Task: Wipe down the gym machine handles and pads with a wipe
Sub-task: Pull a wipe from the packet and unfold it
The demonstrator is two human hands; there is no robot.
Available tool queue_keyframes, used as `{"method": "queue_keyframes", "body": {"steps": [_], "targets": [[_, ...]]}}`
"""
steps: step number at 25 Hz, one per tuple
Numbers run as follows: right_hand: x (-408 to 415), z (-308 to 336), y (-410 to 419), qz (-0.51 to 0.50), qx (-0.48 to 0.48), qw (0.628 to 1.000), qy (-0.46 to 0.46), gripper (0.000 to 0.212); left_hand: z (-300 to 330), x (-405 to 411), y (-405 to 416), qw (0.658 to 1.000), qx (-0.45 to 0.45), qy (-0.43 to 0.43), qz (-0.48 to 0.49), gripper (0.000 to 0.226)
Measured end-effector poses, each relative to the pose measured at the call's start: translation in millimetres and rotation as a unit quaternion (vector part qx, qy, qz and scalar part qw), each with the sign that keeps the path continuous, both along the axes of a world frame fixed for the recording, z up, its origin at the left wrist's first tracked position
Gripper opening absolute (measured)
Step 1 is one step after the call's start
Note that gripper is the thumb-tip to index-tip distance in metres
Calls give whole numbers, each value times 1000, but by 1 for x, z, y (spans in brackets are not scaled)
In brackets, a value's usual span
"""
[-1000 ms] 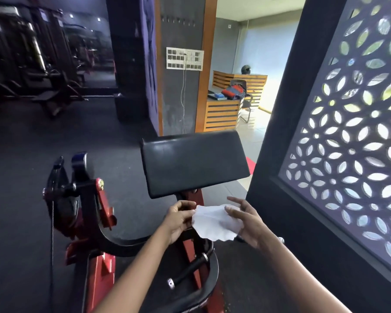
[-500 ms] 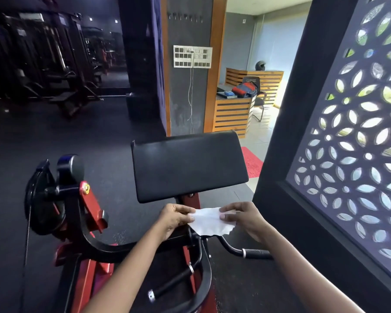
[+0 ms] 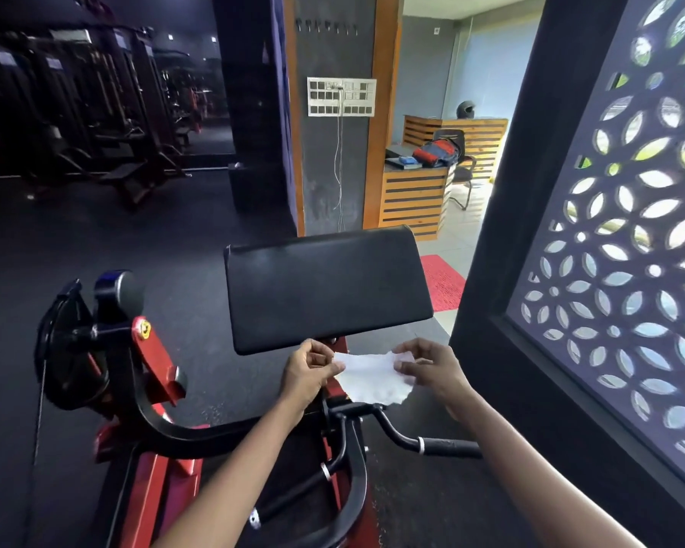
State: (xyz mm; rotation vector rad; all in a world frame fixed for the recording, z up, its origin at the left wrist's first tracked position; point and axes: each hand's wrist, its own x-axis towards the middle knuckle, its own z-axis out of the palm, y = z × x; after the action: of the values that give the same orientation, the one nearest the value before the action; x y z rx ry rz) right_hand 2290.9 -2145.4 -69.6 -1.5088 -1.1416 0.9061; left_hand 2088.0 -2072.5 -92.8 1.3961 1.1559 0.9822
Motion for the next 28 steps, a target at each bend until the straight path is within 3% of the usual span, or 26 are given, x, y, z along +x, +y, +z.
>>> {"method": "queue_keyframes", "body": {"steps": [4, 7, 11, 15, 18, 20, 23, 28], "targets": [[5, 4, 2, -17, -2, 998, -58, 17, 2, 3, 13, 994, 28, 51, -87, 30], [9, 8, -1, -29, 2, 995, -95, 19, 2, 8, 21, 991, 52, 79, -100, 19], [13, 18, -1, -24, -4, 990, -140, 25, 6, 12, 31, 994, 38, 46, -89, 8], [10, 22, 5, -36, 4, 964, -263, 16, 13, 12, 38, 994, 34, 32, -103, 9], [12, 19, 9, -55, 23, 955, -290, 10, 13, 11, 44, 994, 35, 15, -105, 12], [13, 16, 13, -61, 34, 965, -253, 8, 16, 12, 46, 993, 35, 3, -115, 15], [9, 16, 14, -62, 33, 991, -118, 11, 25, 17, 41, 988, -8, -69, -137, 16], [8, 17, 21, -89, 21, 995, 36, 14, 30, 25, 40, 982, -98, -117, -108, 10]]}}
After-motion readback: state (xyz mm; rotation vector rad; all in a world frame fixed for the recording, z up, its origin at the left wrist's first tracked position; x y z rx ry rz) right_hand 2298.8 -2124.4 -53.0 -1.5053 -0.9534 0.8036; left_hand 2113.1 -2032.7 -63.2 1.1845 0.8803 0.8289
